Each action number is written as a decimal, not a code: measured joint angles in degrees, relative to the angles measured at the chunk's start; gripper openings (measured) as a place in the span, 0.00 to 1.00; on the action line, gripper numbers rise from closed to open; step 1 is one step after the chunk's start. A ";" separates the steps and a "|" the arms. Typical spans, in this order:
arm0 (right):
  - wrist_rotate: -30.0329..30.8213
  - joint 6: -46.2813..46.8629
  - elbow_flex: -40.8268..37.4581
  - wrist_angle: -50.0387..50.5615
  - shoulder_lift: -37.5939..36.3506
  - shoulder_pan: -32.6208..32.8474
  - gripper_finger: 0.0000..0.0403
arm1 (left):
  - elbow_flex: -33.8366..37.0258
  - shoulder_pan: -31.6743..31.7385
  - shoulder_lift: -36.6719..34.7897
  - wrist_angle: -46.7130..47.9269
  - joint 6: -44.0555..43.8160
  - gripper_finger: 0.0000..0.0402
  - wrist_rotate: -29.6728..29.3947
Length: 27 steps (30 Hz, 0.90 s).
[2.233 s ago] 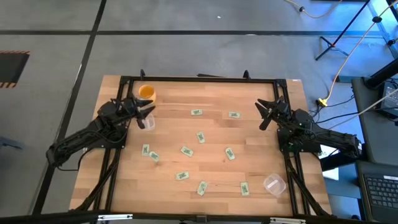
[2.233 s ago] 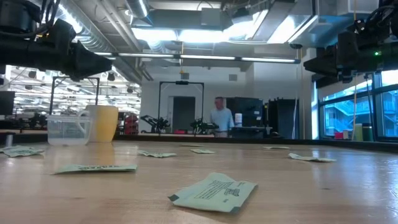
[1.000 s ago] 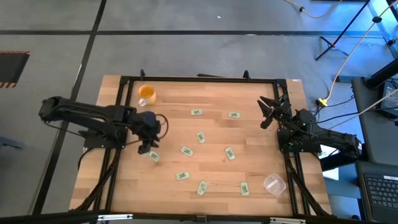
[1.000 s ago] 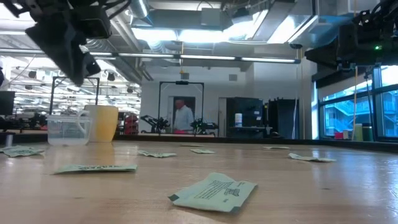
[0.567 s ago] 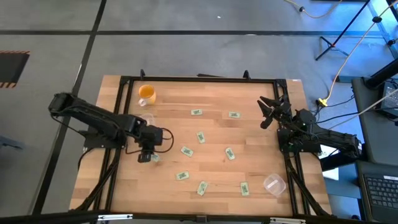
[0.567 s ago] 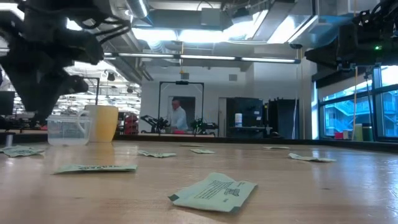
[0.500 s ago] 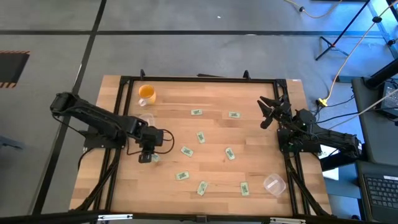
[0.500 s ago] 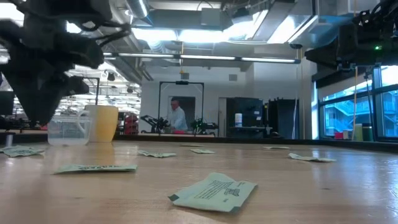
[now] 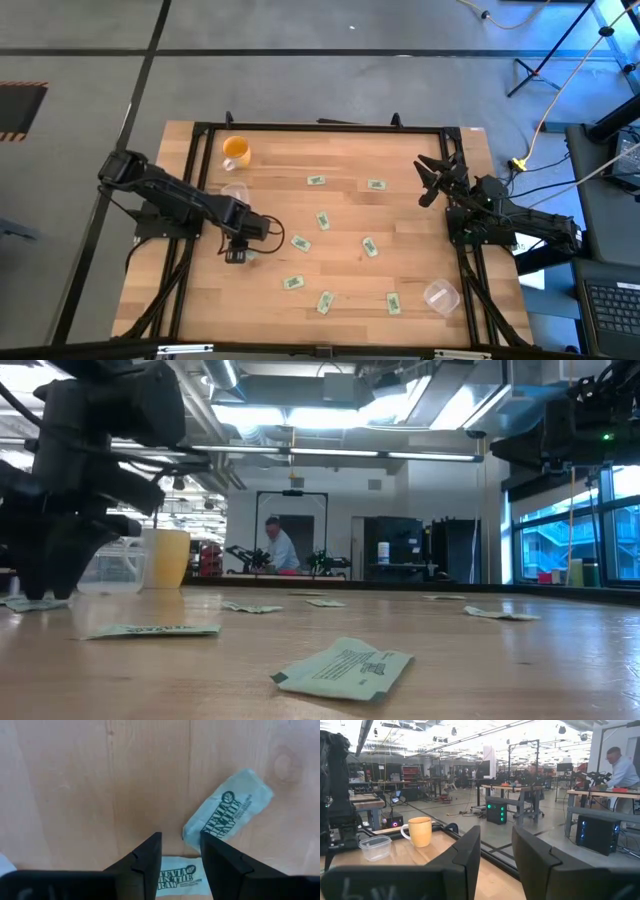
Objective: Pick and place items into bin
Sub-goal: Put the green stevia packet into the top transparent bin
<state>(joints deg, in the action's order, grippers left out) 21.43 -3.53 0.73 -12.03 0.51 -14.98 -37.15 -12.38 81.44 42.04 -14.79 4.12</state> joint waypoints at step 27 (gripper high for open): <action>0.02 -0.01 0.00 0.25 0.00 0.00 0.29 | -0.04 0.00 1.98 -0.24 3.47 0.11 1.74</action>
<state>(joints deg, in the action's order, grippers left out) 21.45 -3.54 0.73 -11.78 0.51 -14.98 -37.19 -12.38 83.42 41.80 -11.31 5.86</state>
